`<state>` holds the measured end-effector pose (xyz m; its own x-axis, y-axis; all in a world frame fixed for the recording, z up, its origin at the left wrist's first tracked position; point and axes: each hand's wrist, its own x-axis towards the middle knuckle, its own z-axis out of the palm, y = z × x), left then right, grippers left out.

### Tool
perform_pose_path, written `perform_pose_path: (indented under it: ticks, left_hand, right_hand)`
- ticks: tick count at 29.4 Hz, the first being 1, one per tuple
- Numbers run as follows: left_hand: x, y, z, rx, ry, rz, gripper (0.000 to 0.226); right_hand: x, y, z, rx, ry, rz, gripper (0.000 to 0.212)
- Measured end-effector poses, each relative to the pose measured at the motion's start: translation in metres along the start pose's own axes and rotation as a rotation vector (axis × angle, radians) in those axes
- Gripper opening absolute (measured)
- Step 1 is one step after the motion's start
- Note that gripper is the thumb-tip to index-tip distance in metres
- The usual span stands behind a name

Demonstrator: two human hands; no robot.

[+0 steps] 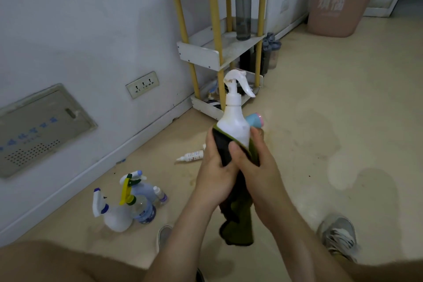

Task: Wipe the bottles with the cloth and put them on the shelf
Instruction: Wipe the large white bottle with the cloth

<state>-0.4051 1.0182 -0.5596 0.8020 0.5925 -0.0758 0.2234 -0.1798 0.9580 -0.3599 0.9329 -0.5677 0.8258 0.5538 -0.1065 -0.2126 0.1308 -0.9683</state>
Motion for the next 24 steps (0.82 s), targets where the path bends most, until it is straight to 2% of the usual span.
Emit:
perform_pose_path:
  ticks: [5, 9, 12, 15, 17, 19, 21, 24]
  left_hand:
    - [0.007, 0.003, -0.003, 0.018, 0.127, 0.026, 0.072]
    - [0.008, 0.010, -0.007, 0.010, 0.185, 0.060, 0.062]
    - [0.004, 0.011, 0.000, -0.065, 0.216, 0.066, 0.035]
    - [-0.001, 0.009, 0.010, -0.071, 0.308, 0.074, 0.001]
    - [-0.004, 0.007, 0.013, -0.075, 0.344, 0.054, 0.017]
    - [-0.005, 0.008, 0.011, -0.161, 0.295, 0.001, 0.022]
    - [-0.004, 0.012, 0.003, -0.254, 0.158, -0.076, 0.018]
    - [0.002, 0.014, -0.011, -0.222, -0.042, -0.114, 0.009]
  right_hand:
    - [-0.003, 0.009, -0.004, -0.026, 0.064, -0.066, 0.078]
    - [0.003, 0.002, -0.006, 0.025, 0.039, -0.035, 0.061]
    - [0.009, -0.004, -0.003, 0.077, -0.004, -0.008, 0.053]
    - [0.011, -0.003, 0.001, 0.011, -0.005, -0.080, 0.048]
    - [0.009, 0.002, -0.001, -0.012, -0.012, -0.095, 0.049]
    - [0.007, 0.008, -0.004, -0.009, -0.025, -0.079, 0.052]
    - [0.006, 0.011, -0.006, 0.032, -0.062, -0.022, 0.063]
    - [0.006, 0.009, -0.007, -0.014, -0.108, 0.066, 0.066]
